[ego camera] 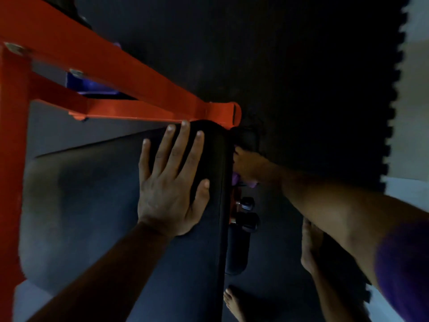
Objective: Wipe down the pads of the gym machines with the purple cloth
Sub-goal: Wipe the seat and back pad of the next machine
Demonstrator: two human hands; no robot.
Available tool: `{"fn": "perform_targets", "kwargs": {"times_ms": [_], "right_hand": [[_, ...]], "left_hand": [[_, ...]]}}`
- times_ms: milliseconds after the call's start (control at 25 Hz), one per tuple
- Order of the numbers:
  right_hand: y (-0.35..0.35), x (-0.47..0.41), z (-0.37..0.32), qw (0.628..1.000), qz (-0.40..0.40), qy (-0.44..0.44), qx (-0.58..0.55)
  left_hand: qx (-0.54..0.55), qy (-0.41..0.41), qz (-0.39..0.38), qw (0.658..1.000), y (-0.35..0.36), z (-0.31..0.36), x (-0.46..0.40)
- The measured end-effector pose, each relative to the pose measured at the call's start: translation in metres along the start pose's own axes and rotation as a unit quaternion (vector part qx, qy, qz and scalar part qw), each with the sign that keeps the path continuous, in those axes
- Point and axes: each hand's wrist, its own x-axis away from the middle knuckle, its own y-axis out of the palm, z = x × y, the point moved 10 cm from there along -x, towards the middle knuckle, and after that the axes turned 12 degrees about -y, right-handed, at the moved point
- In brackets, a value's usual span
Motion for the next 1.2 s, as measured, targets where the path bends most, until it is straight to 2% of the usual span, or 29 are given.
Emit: {"fn": "perform_targets", "kwargs": {"times_ms": [80,120,200,240,320,360,400,440,520,560,600,640,680,720,760,800,840,920,1000,1080,1160,1200], "right_hand": [[0.021,-0.01,-0.037,0.993,-0.041,-0.08,0.069],[0.02,-0.008,-0.042,0.988,-0.017,-0.11,0.111],[-0.015,-0.004,-0.01,0.991,0.083,-0.088,0.064],[-0.042,0.0,0.017,0.984,0.158,-0.053,0.059],[-0.044,-0.004,0.052,0.988,0.13,0.028,0.076],[-0.037,-0.006,0.049,0.989,0.129,0.043,0.063],[-0.019,-0.009,0.038,0.994,0.089,0.035,0.045],[0.001,-0.014,0.008,0.998,0.051,-0.027,0.028],[0.025,-0.006,-0.038,0.987,0.067,-0.13,0.062],[0.03,-0.002,-0.039,0.984,0.036,-0.167,0.058],[0.021,-0.001,-0.028,0.983,0.046,-0.17,0.06],[0.0,0.0,-0.006,0.986,0.08,-0.124,0.079],[-0.019,-0.003,0.025,0.987,0.149,-0.035,0.048],[-0.027,-0.002,0.052,0.979,0.195,0.062,-0.005],[-0.02,0.0,0.071,0.967,0.194,0.141,-0.089],[0.005,0.001,0.08,0.945,0.186,0.198,-0.185],[0.025,0.011,0.077,0.907,0.212,0.245,-0.268],[0.069,0.042,0.046,0.821,0.272,0.321,-0.385],[0.1,0.055,0.027,0.737,0.295,0.376,-0.478],[0.096,0.046,0.053,0.655,0.329,0.438,-0.52],[0.081,0.046,0.107,0.554,0.366,0.522,-0.535],[0.071,0.044,0.129,0.544,0.4,0.526,-0.518]], "left_hand": [[-0.005,0.003,-0.006,1.0,0.003,-0.001,0.004],[-0.004,0.008,-0.001,1.0,0.002,0.0,0.004],[-0.01,0.009,-0.001,1.0,0.004,0.001,0.002],[-0.01,0.009,-0.002,1.0,0.005,0.001,0.001],[-0.015,0.01,0.004,1.0,0.006,0.0,0.0],[-0.019,0.013,0.008,1.0,0.006,0.0,0.001],[-0.019,0.013,0.005,1.0,0.007,0.0,0.002],[-0.017,0.012,0.003,1.0,0.006,-0.001,0.003],[-0.019,0.011,0.003,1.0,0.005,0.0,0.001],[-0.02,0.008,0.0,1.0,0.006,0.001,0.001],[-0.021,0.006,-0.001,1.0,0.007,0.001,0.0],[-0.022,0.005,0.0,1.0,0.007,0.0,0.0],[-0.023,0.006,0.002,1.0,0.007,-0.001,0.0],[-0.026,0.007,0.003,1.0,0.007,-0.001,0.0],[-0.031,0.008,0.004,0.999,0.007,-0.001,0.0],[-0.032,0.008,0.003,0.999,0.007,0.0,0.0],[-0.027,0.008,0.0,1.0,0.007,0.0,0.0],[-0.023,0.008,-0.001,1.0,0.006,0.001,0.0],[-0.025,0.008,0.003,1.0,0.005,0.001,0.001],[-0.026,0.013,0.01,1.0,0.005,0.001,0.0],[-0.024,0.015,0.016,0.999,0.007,0.002,0.0],[-0.021,0.013,0.02,0.999,0.007,0.001,0.0]]}}
